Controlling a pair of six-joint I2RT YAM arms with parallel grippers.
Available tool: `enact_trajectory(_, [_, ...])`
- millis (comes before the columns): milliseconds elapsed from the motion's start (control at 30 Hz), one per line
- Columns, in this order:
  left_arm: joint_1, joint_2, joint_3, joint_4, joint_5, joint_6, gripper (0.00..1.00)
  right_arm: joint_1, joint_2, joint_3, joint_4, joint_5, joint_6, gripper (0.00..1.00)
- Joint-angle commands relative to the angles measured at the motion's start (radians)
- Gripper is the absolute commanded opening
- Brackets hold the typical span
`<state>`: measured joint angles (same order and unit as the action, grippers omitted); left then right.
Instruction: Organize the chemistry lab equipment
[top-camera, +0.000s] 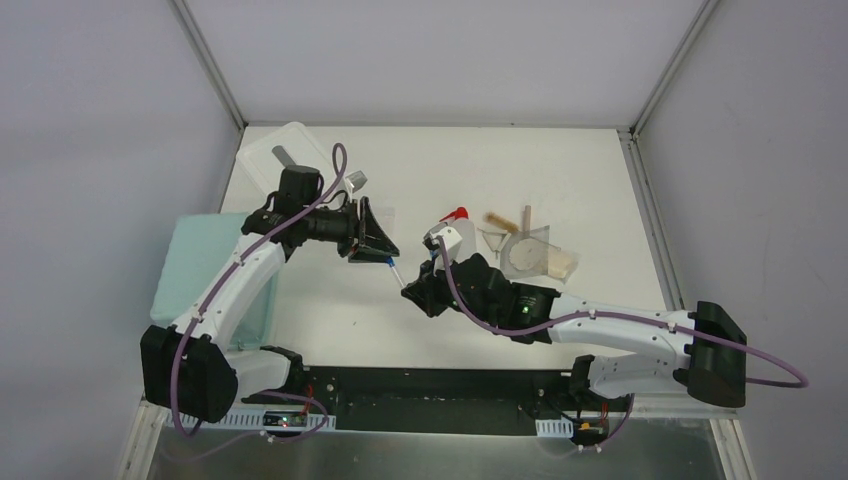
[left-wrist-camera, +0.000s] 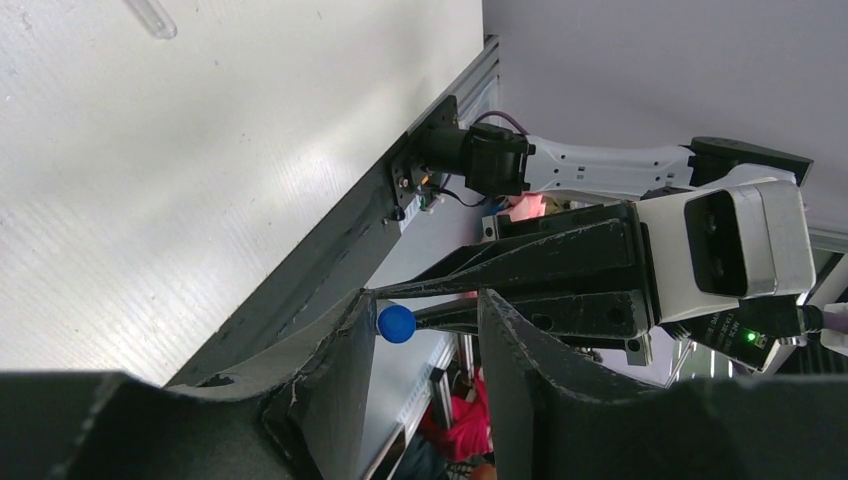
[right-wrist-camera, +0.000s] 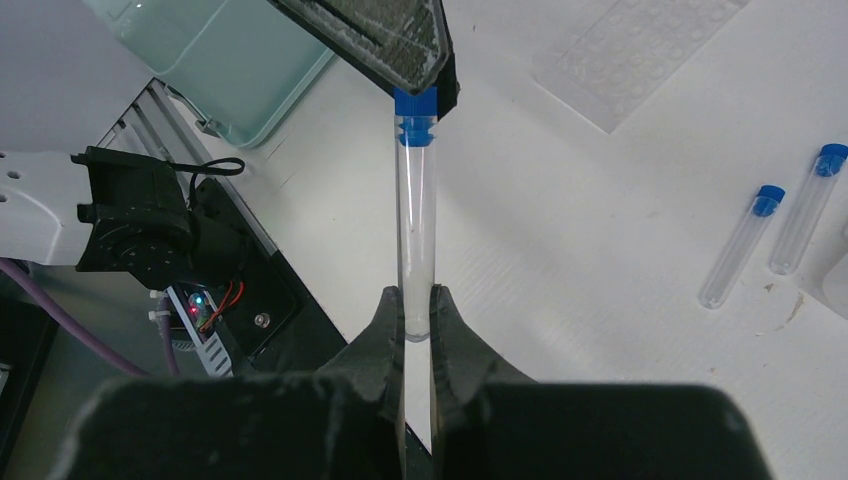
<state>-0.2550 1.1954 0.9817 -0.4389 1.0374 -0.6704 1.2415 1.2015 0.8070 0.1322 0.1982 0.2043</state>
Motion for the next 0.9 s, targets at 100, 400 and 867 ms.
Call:
enact_trajectory(100, [-0.023,0.01,-0.01,0.017,0.019,0.023,0.37,0.005,0.0,0.023,0.061,0.03,-0.01,0.0])
enact_trajectory(400, [-0.031,0.023,-0.02,0.002,0.026,0.04,0.26,0.005,0.001,0.026,0.064,0.042,-0.005,0.0])
enact_trajectory(867, [-0.034,0.018,0.053,-0.084,-0.073,0.112,0.0,0.004,0.007,0.039,0.034,0.09,0.012,0.36])
